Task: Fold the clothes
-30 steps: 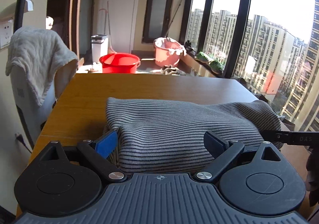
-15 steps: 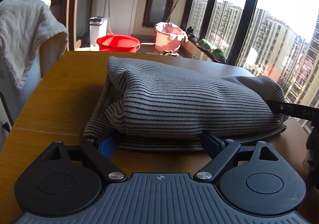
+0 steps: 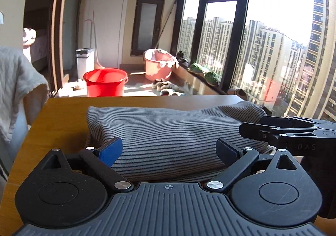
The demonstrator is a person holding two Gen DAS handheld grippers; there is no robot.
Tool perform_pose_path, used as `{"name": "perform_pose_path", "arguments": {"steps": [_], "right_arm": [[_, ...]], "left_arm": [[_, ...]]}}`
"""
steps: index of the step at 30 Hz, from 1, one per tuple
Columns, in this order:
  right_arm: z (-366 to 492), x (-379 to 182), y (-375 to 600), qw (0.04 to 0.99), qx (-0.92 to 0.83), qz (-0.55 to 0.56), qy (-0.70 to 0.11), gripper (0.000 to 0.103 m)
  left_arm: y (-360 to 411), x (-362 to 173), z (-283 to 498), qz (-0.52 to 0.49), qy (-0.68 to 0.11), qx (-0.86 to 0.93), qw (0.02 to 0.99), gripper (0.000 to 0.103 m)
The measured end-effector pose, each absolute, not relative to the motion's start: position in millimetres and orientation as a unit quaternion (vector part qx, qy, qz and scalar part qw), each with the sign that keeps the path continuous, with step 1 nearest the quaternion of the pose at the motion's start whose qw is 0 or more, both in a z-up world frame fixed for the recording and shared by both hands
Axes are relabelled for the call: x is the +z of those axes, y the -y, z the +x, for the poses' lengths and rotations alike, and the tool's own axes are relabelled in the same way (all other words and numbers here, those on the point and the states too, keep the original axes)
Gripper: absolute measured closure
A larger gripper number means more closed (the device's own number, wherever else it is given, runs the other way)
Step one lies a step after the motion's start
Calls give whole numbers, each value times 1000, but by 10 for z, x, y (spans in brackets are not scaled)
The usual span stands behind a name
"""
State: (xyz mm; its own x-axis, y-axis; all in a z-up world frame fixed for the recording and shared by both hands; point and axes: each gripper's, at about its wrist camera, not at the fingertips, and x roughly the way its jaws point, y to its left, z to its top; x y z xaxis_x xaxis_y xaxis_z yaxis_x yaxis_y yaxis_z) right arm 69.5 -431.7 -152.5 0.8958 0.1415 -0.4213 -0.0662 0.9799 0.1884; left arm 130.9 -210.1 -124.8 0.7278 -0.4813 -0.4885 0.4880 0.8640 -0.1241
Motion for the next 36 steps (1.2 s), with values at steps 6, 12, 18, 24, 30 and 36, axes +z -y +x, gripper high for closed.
{"name": "perform_pose_path", "arguments": {"steps": [6,12,18,24,30,36], "right_arm": [[923,-1698,4418,970,46,75,-227,20],[969,-1701,4209,975,-4,15,-222,13],[297,-1683,4079,981,-49,54,-178,0],[49,-1765,4107,954,-90,104,-265,0],[114,-1901,3990,920,-141,56,-361,0],[106,-1908,3978,923,-128,56,-359,0]], "left_arm": [[2321,-1446,1436,60,-242,-260,933,4],[2360,-1434,1319,50,-220,-245,943,3],[2204,-1439,756,25,-194,-207,959,0],[2214,-1452,542,38,-247,-162,955,0],[2340,-1522,564,85,-294,-93,947,0],[2256,-1565,686,65,-338,-63,937,0]]}}
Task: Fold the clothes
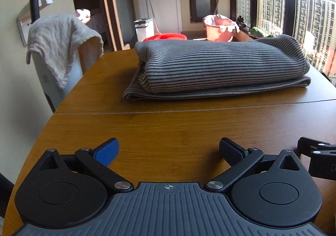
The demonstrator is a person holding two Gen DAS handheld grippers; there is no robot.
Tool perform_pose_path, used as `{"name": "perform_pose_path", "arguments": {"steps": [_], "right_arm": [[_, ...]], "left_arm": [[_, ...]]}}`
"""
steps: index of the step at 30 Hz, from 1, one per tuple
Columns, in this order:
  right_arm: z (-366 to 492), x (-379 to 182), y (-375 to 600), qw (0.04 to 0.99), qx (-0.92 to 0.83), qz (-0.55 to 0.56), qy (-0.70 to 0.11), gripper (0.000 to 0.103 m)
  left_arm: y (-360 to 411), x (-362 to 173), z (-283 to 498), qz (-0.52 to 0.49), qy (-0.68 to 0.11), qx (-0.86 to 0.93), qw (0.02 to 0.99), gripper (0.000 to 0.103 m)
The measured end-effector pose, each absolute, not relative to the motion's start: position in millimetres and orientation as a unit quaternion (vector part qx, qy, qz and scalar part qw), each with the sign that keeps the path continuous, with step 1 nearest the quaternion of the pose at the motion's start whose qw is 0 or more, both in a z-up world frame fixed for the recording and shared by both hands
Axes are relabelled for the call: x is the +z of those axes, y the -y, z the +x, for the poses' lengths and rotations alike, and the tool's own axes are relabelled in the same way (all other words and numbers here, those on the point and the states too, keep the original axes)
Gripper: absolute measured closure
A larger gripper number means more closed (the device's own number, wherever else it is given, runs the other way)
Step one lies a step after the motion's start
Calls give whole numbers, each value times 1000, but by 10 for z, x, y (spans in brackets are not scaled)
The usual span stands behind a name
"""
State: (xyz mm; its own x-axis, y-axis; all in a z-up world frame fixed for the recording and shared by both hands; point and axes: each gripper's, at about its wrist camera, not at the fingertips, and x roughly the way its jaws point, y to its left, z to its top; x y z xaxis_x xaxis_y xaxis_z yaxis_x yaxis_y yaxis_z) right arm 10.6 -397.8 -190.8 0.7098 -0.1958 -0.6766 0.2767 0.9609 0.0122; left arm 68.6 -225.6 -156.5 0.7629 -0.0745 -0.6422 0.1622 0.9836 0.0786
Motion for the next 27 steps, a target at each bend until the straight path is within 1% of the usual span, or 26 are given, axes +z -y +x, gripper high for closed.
{"name": "perform_pose_path", "arguments": {"steps": [5,27], "right_arm": [[103,-1898,3977,923,-128,56,-357,0],[101,-1873,4008,924,-125,57,-356,0]], "left_arm": [[2161,-1578,627,33,-351,-52,934,0],[2176,-1537,602,35,-351,-68,933,0]]}}
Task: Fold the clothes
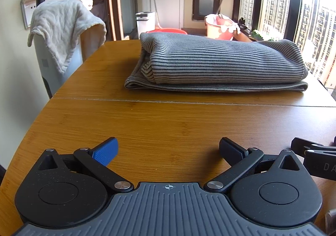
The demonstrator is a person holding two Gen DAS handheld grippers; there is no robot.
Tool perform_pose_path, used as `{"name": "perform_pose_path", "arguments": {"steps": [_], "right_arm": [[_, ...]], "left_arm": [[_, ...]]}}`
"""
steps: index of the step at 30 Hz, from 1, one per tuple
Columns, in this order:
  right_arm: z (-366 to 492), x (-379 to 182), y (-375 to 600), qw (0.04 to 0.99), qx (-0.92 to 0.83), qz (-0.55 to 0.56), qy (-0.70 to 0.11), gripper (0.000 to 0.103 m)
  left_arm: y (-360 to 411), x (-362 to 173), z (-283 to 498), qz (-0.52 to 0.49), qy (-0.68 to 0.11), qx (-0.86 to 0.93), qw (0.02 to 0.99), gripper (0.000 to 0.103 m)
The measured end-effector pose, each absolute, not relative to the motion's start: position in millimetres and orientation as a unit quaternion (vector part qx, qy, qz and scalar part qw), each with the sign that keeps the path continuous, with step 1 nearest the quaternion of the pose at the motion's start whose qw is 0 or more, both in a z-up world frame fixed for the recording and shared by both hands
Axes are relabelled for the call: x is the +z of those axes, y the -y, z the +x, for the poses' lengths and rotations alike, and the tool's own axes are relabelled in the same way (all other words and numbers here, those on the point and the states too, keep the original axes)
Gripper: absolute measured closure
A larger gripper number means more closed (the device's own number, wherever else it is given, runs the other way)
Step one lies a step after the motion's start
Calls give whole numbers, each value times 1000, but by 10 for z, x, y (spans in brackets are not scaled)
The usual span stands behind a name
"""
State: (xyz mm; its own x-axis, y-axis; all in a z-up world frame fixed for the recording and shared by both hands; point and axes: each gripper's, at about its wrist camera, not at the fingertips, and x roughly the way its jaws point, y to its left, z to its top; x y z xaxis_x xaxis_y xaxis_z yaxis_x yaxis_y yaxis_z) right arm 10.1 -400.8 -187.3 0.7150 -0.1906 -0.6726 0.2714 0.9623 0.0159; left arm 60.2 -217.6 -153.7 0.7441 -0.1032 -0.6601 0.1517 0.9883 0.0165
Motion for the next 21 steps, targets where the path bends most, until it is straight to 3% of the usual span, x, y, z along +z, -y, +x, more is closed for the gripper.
{"name": "perform_pose_path", "arguments": {"steps": [21], "right_arm": [[100,-1876,3999,925,-124,59,-355,0]], "left_arm": [[2150,-1524,596,36,-353,-78,932,0]]}}
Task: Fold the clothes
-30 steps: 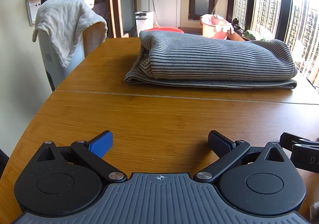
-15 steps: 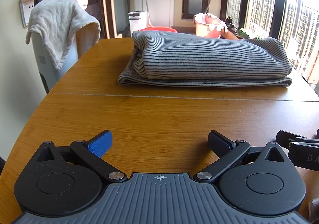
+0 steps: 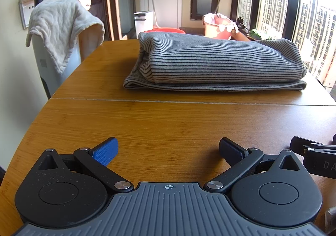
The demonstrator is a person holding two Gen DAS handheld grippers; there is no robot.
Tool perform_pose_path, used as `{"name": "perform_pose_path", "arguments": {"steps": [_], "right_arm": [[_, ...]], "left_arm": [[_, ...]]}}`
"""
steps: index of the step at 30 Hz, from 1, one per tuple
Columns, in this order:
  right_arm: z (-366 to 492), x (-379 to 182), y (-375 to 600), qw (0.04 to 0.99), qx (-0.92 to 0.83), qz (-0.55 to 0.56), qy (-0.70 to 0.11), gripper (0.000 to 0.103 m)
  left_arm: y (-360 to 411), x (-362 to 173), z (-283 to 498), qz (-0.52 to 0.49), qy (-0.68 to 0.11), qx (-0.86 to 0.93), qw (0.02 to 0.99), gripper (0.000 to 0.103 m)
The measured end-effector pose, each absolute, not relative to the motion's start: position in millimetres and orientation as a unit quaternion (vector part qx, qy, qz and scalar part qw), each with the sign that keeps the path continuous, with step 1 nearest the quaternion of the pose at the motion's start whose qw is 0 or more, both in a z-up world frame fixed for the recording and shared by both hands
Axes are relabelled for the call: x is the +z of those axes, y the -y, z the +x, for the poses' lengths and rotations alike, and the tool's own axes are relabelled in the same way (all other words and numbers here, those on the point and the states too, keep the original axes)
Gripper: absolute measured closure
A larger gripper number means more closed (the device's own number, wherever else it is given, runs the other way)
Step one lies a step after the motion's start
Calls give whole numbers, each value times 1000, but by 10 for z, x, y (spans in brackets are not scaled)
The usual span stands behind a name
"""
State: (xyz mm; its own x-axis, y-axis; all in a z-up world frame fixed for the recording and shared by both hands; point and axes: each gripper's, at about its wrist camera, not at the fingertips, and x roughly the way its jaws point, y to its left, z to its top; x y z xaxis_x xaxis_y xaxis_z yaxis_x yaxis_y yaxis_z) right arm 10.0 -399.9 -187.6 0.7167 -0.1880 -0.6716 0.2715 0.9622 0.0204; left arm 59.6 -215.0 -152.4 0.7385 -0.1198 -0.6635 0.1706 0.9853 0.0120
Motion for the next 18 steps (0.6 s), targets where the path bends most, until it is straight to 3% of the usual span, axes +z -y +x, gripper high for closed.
{"name": "perform_pose_path", "arguments": {"steps": [18], "right_arm": [[104,-1884,4025,925,-126,61,-355,0]], "left_arm": [[2143,-1514,601,37,-354,-79,931,0]]}}
